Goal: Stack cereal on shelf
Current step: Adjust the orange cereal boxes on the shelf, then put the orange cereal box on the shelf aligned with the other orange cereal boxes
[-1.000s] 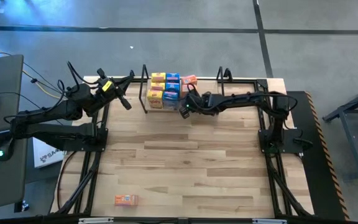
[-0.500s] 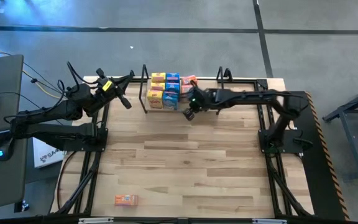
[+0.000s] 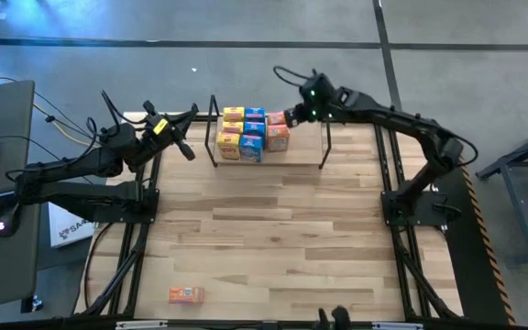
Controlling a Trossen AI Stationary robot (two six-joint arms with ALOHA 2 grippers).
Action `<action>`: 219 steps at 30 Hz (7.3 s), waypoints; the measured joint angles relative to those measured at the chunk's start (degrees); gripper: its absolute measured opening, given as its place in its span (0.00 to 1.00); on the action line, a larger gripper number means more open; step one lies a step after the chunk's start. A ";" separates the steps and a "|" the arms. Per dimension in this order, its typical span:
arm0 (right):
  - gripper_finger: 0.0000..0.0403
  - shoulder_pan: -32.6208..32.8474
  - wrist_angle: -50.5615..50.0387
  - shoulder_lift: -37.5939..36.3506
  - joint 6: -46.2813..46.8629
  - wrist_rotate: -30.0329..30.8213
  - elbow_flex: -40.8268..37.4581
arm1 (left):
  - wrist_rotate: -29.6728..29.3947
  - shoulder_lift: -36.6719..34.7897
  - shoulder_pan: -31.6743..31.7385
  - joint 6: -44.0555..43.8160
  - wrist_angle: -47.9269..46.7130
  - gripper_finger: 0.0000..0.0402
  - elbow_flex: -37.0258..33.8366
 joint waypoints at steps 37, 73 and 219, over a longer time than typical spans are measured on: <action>0.00 -1.35 -9.77 9.99 -0.51 -0.33 7.82 | -1.07 2.80 0.00 -0.75 0.01 0.00 0.00; 0.00 4.67 -14.70 8.92 4.88 -2.08 7.86 | -1.79 2.48 -0.26 -4.48 -0.01 0.00 0.00; 0.00 35.75 20.43 -22.86 2.16 16.81 -30.34 | 15.64 59.06 -72.43 -75.43 -52.57 0.50 28.98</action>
